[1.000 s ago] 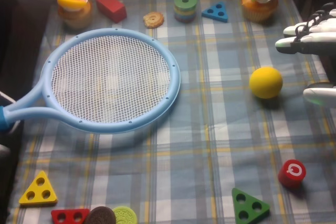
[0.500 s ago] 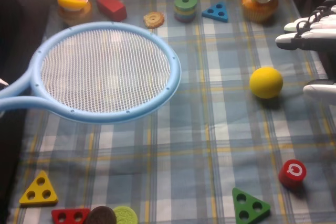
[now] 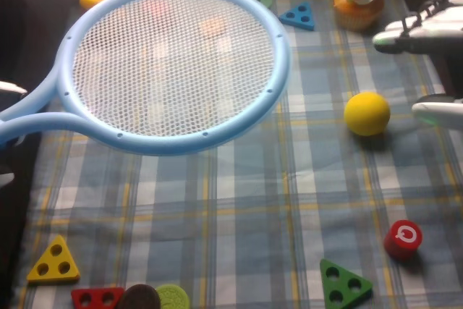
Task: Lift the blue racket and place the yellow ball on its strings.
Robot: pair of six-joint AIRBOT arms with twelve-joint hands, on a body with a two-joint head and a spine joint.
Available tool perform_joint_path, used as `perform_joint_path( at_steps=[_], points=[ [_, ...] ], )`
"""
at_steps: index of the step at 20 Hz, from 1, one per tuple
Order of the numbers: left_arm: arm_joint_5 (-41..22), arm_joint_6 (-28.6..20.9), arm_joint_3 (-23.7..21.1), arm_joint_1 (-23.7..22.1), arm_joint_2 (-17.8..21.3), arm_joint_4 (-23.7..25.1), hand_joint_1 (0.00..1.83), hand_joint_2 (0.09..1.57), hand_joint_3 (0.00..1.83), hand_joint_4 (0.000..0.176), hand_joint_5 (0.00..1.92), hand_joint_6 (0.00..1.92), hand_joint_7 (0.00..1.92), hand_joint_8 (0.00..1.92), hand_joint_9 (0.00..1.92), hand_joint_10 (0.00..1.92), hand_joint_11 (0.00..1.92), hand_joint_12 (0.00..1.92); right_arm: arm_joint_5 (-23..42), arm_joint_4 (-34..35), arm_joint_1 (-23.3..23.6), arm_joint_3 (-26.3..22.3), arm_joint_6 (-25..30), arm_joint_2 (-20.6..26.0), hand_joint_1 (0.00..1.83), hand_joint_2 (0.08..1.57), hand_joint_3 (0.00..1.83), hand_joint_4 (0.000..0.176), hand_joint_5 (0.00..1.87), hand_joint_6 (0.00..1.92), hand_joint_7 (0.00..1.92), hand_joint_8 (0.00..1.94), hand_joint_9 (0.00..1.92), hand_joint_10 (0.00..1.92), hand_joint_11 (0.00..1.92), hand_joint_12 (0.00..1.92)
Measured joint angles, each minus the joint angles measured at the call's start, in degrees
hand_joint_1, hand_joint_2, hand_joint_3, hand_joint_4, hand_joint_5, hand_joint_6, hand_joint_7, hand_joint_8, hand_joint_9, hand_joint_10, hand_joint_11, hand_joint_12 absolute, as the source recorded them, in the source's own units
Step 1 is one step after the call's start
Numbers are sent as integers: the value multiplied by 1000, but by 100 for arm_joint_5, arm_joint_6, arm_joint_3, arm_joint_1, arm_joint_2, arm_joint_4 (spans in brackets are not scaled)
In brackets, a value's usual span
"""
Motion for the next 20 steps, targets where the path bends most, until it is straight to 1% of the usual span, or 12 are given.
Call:
perform_joint_path(
  at_steps=[4,5,7,8,9,11,13,14,15,16,18,20],
  points=[
    [-52,-17,-46,0,0,144,1801,1178,0,176,811,1921,1158,1921,1473,1921,1570,1921,-444,-420,262,210,177,-131,754,1062,0,0,497,0,555,0,585,1,301,746],
    [-101,-15,-46,0,0,153,1762,1189,0,176,839,1921,1192,1921,1500,1921,1596,1921,-654,-616,389,337,365,-232,868,1001,1,0,499,0,555,0,576,1,213,967],
    [-127,-22,-85,0,11,166,1749,1200,3,176,848,1921,1206,1921,1510,1921,1609,1921,-907,-870,584,450,494,-345,920,983,0,0,498,0,556,0,577,1,187,1043],
    [-120,-17,-94,0,11,210,1746,1200,3,176,849,1921,1209,1921,1511,1921,1612,1921,-1054,-1029,699,487,538,-400,970,958,0,14,500,0,568,1,586,2,212,1027],
    [-114,-17,-94,0,11,247,1771,1217,11,176,810,1921,1175,1921,1482,1921,1611,1921,-1182,-1154,798,525,553,-457,978,957,0,29,496,1,571,1,585,1,271,880],
    [-116,-17,-92,0,11,238,1753,1199,2,176,756,1921,1117,1921,1415,1921,1550,1921,-1432,-1397,938,627,588,-579,977,945,0,41,510,6,575,3,605,9,291,868],
    [-114,-17,-94,0,11,238,1752,1190,0,176,783,1921,1122,1921,1409,1921,1534,1921,-1600,-1482,992,656,608,-632,993,929,0,43,528,1,586,1,612,5,269,901],
    [-109,-17,-94,0,11,238,1773,1187,0,176,794,1921,1126,1921,1409,1921,1533,1921,-1705,-1593,1043,675,612,-645,1025,920,0,36,541,0,591,0,604,1,222,956],
    [-111,-17,-94,0,11,258,1775,1208,7,176,811,1921,1141,1921,1416,1921,1530,1921,-1770,-1648,1078,693,616,-658,1064,921,1,18,543,0,587,0,585,0,189,961],
    [-109,-17,-94,0,11,269,1811,1211,9,176,780,1921,1145,1921,1427,1921,1544,1921,-1834,-1694,1115,752,623,-702,1090,912,0,2,589,3,666,9,668,20,262,1002],
    [-107,-17,-98,0,11,269,1820,1195,1,176,765,1921,1128,1921,1428,1921,1549,1921,-1967,-1733,1158,811,623,-789,1085,918,2,0,607,7,685,12,686,23,273,1009],
    [-105,-15,-105,0,11,278,1804,1201,4,176,758,1921,1118,1921,1422,1921,1543,1921,-2035,-1794,1202,833,623,-872,1100,930,1,0,715,7,822,23,850,67,424,1179]
  ],
)
